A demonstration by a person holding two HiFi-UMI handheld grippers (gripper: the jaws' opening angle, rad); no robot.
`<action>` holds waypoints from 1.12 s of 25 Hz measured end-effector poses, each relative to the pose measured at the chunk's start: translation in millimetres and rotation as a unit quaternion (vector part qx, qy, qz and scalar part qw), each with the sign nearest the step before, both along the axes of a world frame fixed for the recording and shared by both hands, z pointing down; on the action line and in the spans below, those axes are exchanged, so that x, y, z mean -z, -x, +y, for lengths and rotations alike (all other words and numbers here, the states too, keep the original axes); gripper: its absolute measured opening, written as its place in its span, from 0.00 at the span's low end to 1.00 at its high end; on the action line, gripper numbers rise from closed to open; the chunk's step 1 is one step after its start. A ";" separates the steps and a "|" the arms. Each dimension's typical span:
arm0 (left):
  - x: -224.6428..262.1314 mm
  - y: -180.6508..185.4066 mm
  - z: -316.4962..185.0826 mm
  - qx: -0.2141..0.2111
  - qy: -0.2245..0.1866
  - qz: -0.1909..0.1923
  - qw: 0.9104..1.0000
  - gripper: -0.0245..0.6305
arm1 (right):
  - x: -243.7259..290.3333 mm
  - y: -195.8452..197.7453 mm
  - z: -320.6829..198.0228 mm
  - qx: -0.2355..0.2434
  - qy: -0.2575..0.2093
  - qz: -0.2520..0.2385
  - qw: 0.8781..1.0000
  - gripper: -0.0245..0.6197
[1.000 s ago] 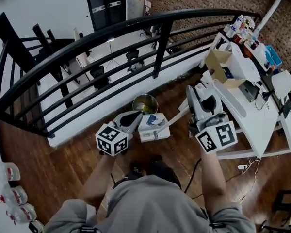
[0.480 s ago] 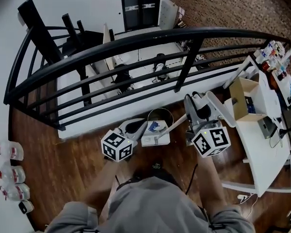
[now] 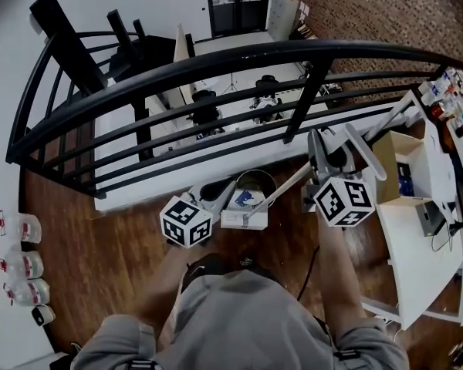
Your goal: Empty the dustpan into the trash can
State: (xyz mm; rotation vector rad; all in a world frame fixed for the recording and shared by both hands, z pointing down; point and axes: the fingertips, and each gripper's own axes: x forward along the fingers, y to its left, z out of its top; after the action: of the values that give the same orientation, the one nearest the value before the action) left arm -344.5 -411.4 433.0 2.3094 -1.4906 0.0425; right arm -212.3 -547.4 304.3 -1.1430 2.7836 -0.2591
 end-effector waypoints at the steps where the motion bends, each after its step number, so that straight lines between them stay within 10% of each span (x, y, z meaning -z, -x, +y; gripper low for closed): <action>1: -0.4 -1.9 -7.0 -0.003 0.001 0.000 1.000 0.05 | -0.7 -2.1 -11.5 -0.006 0.001 0.000 1.000 0.20; 18: -2.9 10.1 -160.6 -0.122 0.002 0.034 0.992 0.05 | -49.7 -45.7 -221.8 -0.148 0.105 0.005 0.983 0.21; 28: -10.9 0.5 -217.8 -0.111 0.021 0.020 0.993 0.05 | -83.8 -73.3 -295.8 -0.182 0.144 0.019 0.973 0.21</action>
State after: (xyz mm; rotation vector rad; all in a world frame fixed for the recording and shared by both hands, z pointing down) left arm -345.0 -629.2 443.9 2.4158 -1.1962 0.0863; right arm -139.0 -843.1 388.1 -1.7080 2.5558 -0.6184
